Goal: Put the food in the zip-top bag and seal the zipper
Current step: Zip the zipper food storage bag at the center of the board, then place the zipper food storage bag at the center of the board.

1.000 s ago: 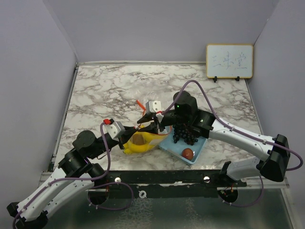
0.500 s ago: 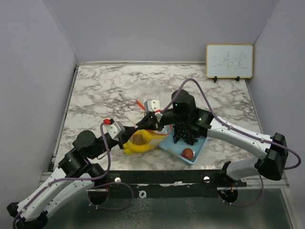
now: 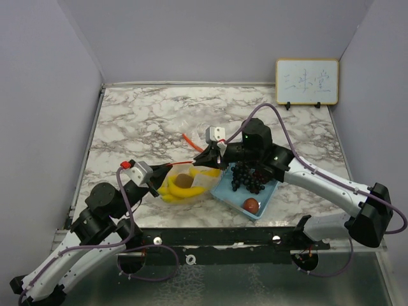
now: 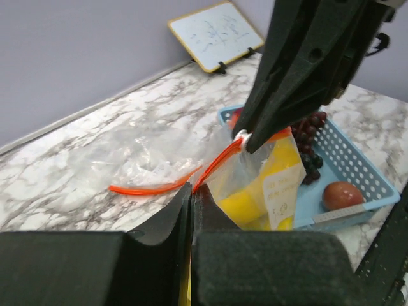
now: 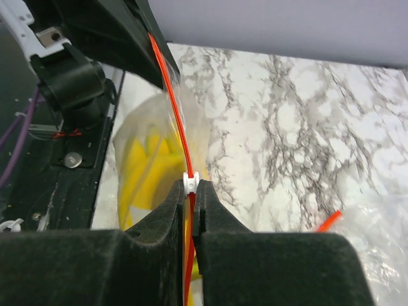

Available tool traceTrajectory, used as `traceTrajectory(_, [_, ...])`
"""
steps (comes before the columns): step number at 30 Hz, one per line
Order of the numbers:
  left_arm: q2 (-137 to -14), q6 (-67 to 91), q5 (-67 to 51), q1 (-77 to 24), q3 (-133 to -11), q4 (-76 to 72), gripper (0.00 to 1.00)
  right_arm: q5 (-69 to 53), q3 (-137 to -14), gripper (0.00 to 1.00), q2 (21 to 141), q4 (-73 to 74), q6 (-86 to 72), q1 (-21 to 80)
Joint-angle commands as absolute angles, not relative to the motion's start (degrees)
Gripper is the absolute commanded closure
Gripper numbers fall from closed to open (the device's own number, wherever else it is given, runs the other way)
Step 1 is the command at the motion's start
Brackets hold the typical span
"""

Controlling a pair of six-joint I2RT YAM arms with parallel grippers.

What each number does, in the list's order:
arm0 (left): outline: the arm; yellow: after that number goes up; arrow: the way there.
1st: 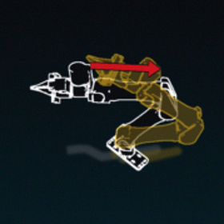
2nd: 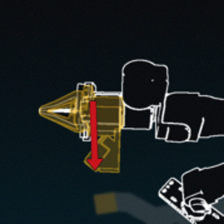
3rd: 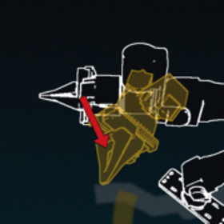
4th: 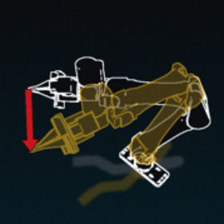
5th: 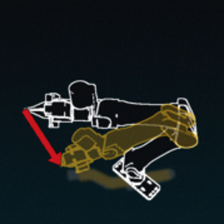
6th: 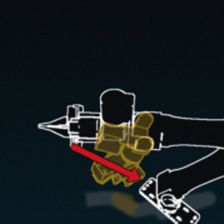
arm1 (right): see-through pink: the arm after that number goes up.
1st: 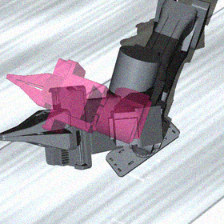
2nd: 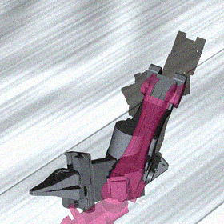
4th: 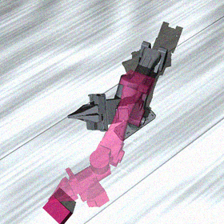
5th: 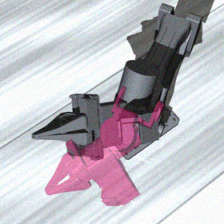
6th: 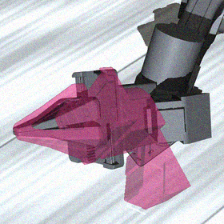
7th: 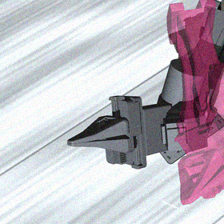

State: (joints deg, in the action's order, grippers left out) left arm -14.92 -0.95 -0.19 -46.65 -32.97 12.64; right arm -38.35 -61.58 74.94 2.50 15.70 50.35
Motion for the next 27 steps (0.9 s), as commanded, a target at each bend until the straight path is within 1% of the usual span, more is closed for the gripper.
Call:
traceTrajectory(1, [-11.7,-0.1,17.4,-46.5,-34.5,9.6,1.00,-31.2,-59.1,0.99,73.1,4.9,15.0,47.1])
traceTrajectory(7, [-9.3,1.2,41.7,-46.5,-34.2,9.6,1.00,-24.7,-56.9,0.99,71.7,4.5,14.3,46.6])
traceTrajectory(10, [-8.3,0.9,48.6,-46.5,-34.5,9.9,1.00,-22.2,-57.0,0.99,72.2,5.2,14.2,46.2])
traceTrajectory(15, [-8.0,0.6,51.4,-46.5,-34.6,10.0,1.00,-19.2,-57.5,0.99,73.5,5.9,14.0,45.7])
traceTrajectory(20, [-8.8,0.8,51.7,-46.5,-34.5,10.4,1.00,-17.0,-57.8,0.99,74.0,5.1,13.0,45.3])
traceTrajectory(24, [-9.6,1.8,54.1,-46.5,-35.0,11.5,1.00,-10.9,-62.1,0.99,75.1,6.6,11.6,45.2])
traceTrajectory(27, [-9.3,2.5,54.9,-46.5,-34.8,12.5,1.00,-11.9,-63.9,0.99,75.0,6.8,11.9,45.3])
